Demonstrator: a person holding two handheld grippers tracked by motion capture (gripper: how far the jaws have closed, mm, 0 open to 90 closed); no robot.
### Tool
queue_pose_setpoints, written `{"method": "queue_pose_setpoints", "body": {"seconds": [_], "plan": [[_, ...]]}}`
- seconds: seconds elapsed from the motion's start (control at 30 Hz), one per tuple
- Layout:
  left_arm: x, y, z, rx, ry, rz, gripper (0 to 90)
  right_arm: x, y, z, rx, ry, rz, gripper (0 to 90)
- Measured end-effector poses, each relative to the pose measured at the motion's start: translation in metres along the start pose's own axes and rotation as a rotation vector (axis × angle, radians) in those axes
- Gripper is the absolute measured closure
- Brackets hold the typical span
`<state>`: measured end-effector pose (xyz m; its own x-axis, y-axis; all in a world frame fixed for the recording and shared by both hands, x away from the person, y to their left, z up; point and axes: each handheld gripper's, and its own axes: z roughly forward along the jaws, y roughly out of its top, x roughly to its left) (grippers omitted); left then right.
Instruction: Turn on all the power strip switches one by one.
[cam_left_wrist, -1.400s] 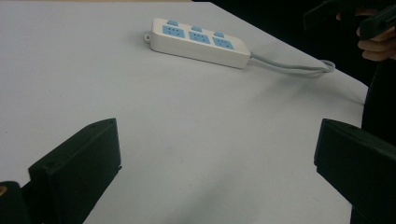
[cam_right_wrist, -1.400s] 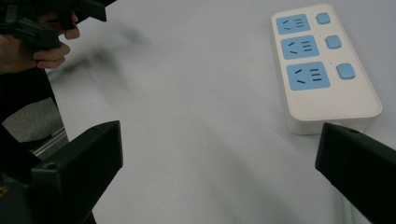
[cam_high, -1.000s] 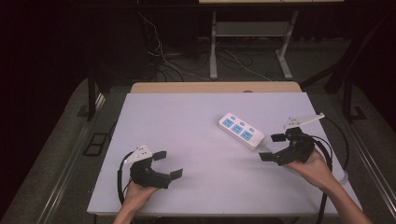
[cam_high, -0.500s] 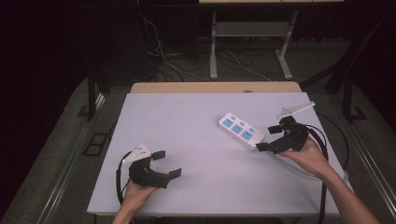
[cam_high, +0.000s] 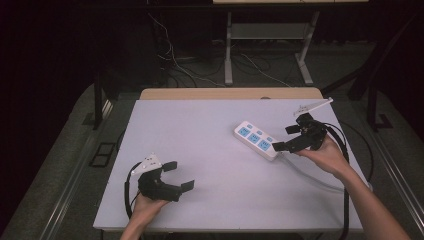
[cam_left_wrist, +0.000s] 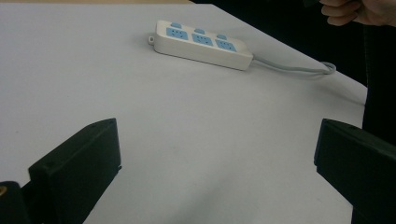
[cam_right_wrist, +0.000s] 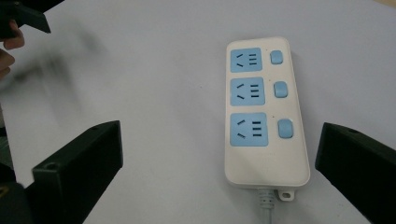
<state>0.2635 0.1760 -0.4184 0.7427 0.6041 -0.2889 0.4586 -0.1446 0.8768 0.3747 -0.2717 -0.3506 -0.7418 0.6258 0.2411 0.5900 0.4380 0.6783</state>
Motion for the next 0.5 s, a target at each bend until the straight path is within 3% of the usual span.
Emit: {"method": "queue_pose_setpoints", "body": {"seconds": [0.5], "plan": [[0.0,0.0,0.001,0.005,-0.004,0.005,0.0,-0.022,0.009,0.017,0.024,-0.003,0.009,0.7]]}}
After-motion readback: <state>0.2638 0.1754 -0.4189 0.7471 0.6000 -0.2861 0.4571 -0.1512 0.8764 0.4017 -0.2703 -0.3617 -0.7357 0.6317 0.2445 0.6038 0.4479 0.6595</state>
